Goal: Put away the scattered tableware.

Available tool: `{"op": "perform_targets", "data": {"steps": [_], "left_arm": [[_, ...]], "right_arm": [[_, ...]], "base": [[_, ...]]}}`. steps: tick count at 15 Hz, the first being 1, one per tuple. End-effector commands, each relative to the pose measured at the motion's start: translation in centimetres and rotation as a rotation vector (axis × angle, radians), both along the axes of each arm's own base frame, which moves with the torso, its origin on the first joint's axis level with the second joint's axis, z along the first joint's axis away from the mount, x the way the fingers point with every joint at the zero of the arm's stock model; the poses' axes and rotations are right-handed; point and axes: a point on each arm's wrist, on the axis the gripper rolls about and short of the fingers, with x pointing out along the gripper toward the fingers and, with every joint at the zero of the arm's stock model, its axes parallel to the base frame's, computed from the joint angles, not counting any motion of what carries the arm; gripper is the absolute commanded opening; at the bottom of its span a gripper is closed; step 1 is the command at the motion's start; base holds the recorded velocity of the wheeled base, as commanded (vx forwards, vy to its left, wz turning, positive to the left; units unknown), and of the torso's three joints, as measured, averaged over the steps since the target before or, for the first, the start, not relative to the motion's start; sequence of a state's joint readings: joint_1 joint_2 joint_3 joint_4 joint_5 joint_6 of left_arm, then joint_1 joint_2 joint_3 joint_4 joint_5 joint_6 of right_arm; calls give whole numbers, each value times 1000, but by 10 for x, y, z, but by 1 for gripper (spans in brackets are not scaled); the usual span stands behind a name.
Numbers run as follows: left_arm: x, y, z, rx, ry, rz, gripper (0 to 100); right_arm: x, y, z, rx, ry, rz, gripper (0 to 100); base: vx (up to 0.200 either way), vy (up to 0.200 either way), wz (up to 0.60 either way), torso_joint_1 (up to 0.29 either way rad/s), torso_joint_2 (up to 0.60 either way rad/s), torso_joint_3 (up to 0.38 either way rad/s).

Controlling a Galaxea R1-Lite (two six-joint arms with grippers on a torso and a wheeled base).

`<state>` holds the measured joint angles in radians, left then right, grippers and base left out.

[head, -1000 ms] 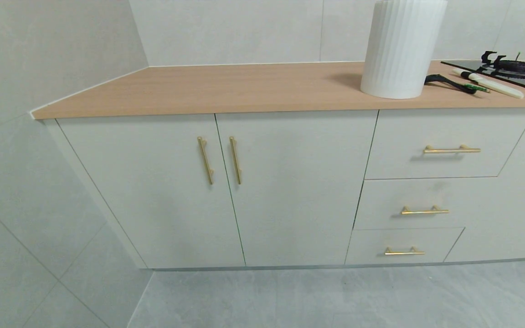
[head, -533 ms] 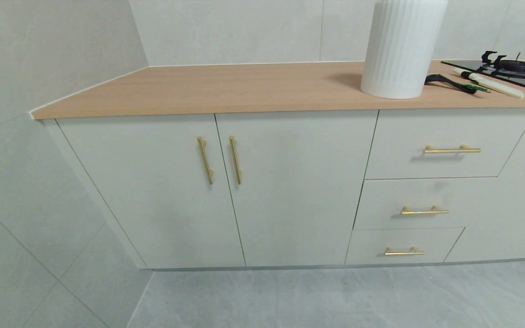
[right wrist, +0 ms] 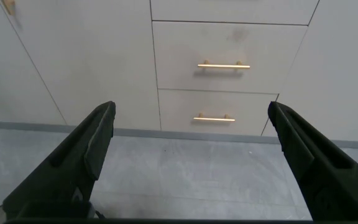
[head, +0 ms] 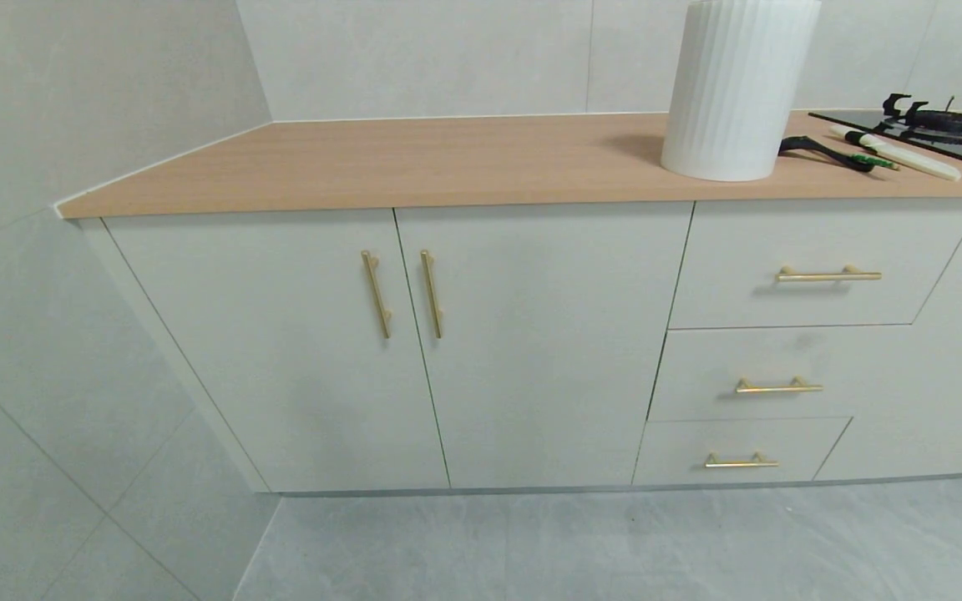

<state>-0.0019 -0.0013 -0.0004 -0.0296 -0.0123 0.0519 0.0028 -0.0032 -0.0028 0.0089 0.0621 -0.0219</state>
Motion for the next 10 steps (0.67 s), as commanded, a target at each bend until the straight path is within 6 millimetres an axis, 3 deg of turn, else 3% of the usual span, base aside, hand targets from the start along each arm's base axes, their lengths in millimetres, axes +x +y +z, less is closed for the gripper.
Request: {"op": "perform_targets", "data": {"steps": [1, 10], "left_arm": [[0, 0, -5, -6, 45, 10, 100], [0, 0, -3, -46, 32, 10, 100]], "right_arm": [[0, 0, 0, 0, 6, 0, 100], [0, 0, 0, 3, 6, -4, 100]], "base": [[0, 0, 0, 0, 0, 0], [0, 0, 0, 0, 0, 0]]}}
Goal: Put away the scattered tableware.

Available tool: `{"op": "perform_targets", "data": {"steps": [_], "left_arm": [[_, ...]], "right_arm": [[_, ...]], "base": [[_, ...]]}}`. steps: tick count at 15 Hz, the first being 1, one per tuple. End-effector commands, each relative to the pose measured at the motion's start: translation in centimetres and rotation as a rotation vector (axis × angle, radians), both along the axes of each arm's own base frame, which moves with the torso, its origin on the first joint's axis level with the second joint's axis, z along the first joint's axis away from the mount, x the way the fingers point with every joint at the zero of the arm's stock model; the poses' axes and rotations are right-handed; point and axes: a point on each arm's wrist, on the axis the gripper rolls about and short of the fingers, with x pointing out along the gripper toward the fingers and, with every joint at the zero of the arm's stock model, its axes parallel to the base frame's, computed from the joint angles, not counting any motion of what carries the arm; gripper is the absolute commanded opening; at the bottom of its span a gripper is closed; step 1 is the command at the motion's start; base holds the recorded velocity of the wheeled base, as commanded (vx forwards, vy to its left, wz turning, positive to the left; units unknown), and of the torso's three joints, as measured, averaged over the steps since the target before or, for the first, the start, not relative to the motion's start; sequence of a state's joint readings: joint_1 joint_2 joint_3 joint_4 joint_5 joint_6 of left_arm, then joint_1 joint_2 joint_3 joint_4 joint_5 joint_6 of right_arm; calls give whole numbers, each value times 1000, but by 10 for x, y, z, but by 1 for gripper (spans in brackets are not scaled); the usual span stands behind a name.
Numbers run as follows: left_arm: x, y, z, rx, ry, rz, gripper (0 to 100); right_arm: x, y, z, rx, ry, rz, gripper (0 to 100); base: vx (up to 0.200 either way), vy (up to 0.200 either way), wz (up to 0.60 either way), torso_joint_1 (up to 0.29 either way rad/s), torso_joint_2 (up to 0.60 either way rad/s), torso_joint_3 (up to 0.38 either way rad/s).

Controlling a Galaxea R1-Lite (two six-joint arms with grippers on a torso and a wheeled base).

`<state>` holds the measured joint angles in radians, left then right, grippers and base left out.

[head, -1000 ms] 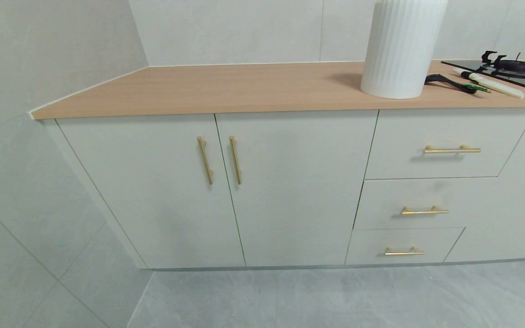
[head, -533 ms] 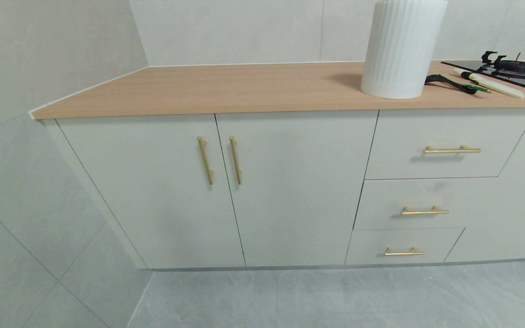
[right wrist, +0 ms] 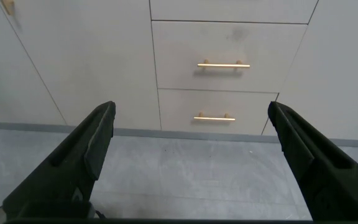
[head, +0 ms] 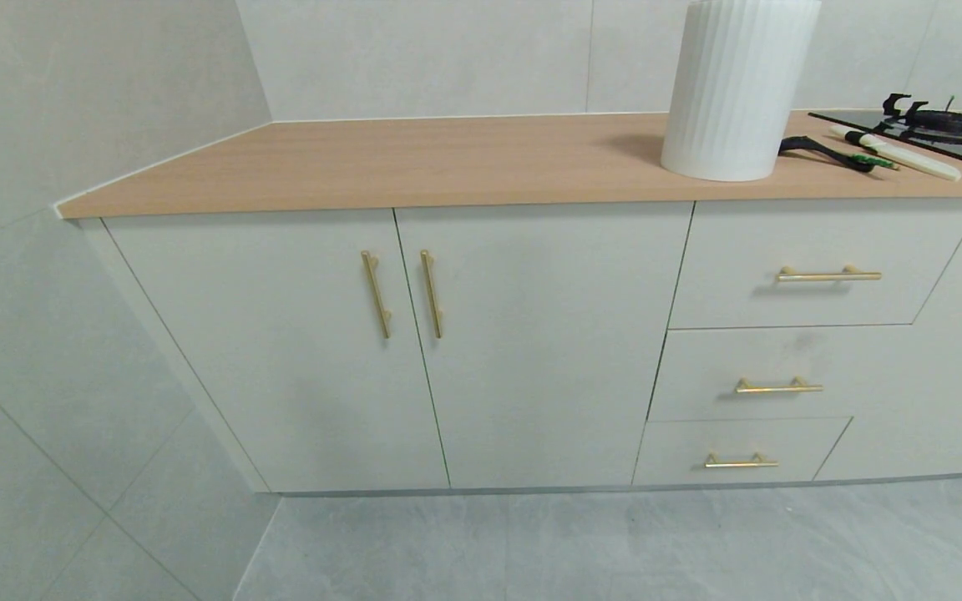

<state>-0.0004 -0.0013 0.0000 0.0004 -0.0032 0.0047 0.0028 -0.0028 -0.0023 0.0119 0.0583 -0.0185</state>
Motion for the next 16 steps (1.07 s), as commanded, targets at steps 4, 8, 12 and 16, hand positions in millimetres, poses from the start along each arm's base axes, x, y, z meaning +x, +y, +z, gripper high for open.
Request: {"op": "perform_targets", "data": {"steps": [4, 8, 12, 16], "left_arm": [[0, 0, 0, -5, 1, -1, 100], [0, 0, 0, -6, 1, -1, 100], [0, 0, 0, -6, 1, -1, 100], [0, 0, 0, -6, 1, -1, 100]], "right_arm": [[0, 0, 0, -3, 2, 5, 100], [0, 0, 0, -3, 2, 5, 100], [0, 0, 0, -3, 2, 5, 100], [0, 0, 0, -3, 2, 5, 100]], "base": [[0, -50, 0, 1, 2, 1], [0, -200, 0, 4, 5, -1], [0, -200, 0, 1, 5, 1], [0, -200, 0, 4, 5, 4]]}}
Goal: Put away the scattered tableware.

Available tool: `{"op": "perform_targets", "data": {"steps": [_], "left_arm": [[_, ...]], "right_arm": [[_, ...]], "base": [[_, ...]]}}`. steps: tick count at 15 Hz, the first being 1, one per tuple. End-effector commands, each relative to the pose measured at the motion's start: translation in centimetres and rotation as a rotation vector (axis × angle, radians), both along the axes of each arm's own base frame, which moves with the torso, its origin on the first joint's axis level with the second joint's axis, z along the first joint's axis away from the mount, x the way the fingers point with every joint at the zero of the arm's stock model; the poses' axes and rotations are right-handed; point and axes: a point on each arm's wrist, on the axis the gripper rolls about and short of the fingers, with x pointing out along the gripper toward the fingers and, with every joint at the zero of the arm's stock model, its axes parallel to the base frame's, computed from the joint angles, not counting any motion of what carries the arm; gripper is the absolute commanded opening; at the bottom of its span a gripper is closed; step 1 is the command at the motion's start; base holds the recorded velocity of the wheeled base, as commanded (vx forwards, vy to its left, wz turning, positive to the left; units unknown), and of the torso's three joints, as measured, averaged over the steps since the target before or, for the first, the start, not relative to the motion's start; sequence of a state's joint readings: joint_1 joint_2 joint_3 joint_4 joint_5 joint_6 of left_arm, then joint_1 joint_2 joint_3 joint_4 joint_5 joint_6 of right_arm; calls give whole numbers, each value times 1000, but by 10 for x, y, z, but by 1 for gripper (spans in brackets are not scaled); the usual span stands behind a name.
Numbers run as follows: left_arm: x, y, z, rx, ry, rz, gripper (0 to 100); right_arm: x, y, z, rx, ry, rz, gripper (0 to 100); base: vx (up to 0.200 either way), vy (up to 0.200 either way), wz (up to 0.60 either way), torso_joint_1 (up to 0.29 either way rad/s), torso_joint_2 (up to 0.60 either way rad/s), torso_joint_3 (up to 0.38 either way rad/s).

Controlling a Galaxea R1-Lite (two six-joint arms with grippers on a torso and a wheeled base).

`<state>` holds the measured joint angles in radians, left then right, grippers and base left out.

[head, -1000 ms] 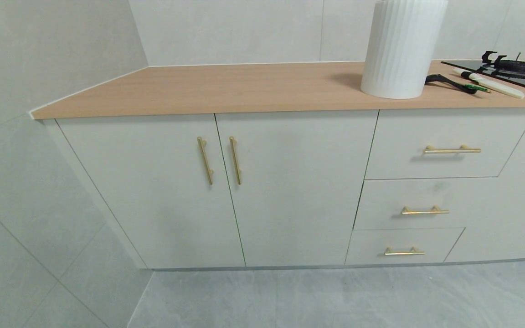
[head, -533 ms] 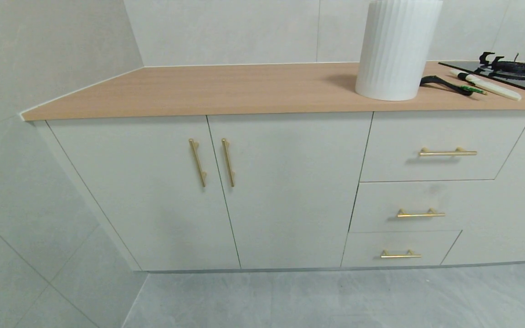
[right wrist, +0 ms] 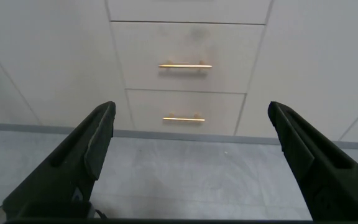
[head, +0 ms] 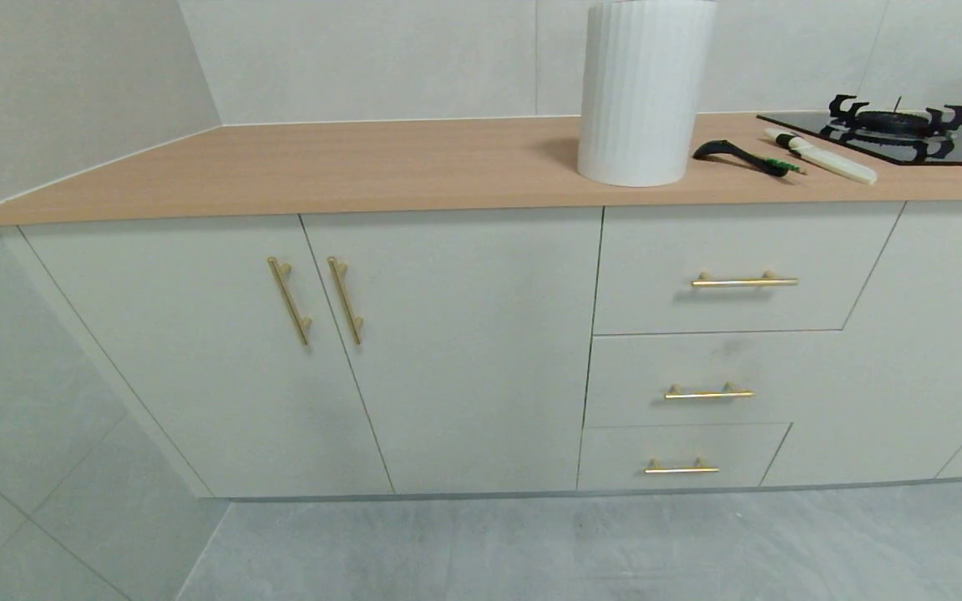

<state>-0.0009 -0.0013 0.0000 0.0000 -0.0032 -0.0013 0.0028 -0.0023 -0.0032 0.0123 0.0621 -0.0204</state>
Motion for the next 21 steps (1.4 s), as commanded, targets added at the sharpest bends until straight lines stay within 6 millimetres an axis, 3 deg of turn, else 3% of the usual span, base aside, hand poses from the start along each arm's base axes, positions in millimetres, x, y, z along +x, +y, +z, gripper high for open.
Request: {"op": "perform_targets", "data": {"steps": [1, 11, 21], "left_arm": [[0, 0, 0, 0, 1, 1, 100], [0, 0, 0, 1, 1, -1, 100], [0, 0, 0, 1, 1, -1, 100]], "right_arm": [[0, 0, 0, -1, 2, 1, 100], [0, 0, 0, 0, 2, 1, 100], [0, 0, 0, -1, 2, 1, 100]], "base": [[0, -200, 0, 7, 2, 2], [0, 0, 0, 0, 0, 0], [180, 0, 0, 1, 1, 1]]}}
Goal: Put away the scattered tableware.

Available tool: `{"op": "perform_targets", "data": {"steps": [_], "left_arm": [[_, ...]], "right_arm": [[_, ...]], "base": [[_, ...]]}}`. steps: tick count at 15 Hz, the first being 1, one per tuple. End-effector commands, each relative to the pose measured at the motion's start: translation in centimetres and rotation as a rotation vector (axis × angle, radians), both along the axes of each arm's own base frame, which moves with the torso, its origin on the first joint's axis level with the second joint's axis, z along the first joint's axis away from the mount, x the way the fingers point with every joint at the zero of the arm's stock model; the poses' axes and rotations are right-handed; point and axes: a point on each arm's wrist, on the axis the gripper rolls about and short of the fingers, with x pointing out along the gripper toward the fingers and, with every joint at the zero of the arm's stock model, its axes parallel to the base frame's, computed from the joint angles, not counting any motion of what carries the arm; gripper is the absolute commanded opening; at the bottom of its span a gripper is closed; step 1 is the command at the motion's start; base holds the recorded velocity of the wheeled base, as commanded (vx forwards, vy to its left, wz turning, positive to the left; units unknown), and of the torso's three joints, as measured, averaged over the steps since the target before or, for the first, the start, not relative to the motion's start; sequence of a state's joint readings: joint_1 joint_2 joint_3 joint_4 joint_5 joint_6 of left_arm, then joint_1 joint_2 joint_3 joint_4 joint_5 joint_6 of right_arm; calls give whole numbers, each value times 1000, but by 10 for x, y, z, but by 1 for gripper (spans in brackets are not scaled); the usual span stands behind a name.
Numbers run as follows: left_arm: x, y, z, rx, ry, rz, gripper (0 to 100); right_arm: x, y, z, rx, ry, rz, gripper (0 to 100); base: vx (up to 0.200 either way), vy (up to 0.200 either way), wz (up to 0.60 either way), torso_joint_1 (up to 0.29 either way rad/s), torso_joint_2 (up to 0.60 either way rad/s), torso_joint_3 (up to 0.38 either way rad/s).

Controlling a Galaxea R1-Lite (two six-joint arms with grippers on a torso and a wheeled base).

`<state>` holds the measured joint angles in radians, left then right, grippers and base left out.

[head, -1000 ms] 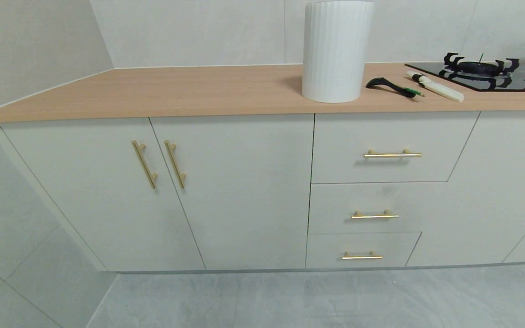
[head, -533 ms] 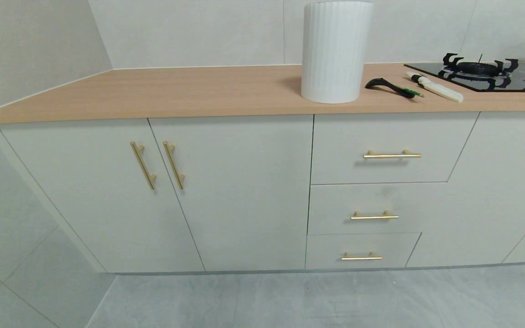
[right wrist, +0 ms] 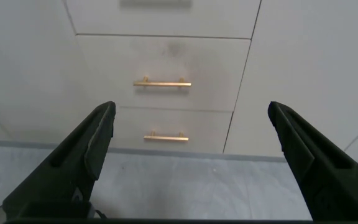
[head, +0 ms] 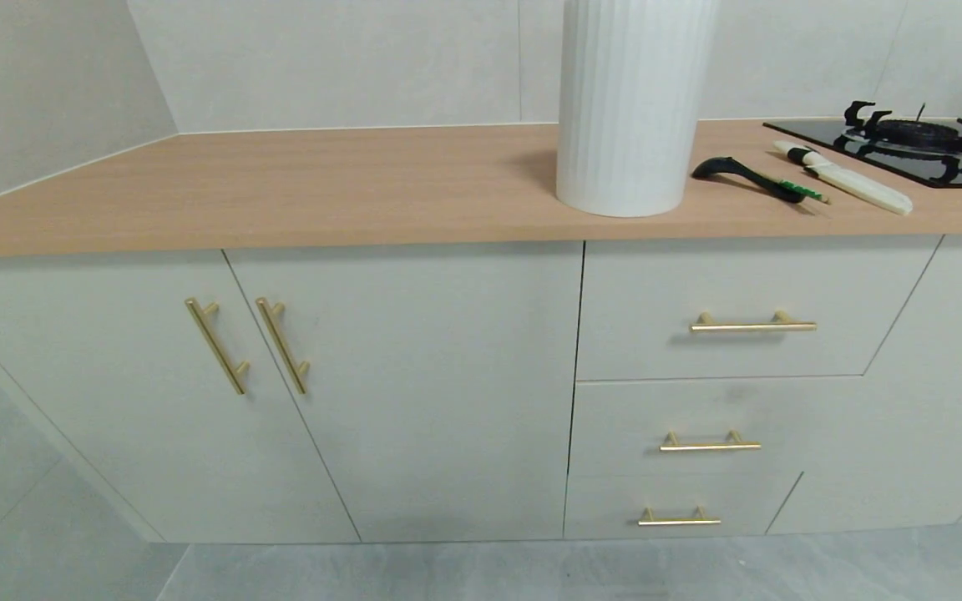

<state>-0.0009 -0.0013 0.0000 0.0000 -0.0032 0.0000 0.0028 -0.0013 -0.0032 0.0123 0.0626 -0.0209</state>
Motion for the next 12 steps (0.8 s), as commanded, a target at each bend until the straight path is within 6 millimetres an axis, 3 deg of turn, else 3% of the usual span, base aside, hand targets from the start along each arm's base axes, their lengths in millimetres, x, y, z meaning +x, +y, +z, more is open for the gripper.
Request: {"op": "perform_targets", "data": {"steps": [1, 10, 12], "left_arm": [[0, 0, 0, 0, 1, -1, 100], [0, 0, 0, 2, 1, -1, 100], [0, 0, 0, 2, 1, -1, 100]], "right_arm": [[0, 0, 0, -1, 1, 1, 100], [0, 0, 1, -39, -6, 4, 100], [-11, 1, 54, 3, -142, 68, 100]], "base": [[0, 0, 0, 0, 0, 0], [0, 0, 0, 0, 0, 0], [0, 0, 0, 0, 0, 0]]}}
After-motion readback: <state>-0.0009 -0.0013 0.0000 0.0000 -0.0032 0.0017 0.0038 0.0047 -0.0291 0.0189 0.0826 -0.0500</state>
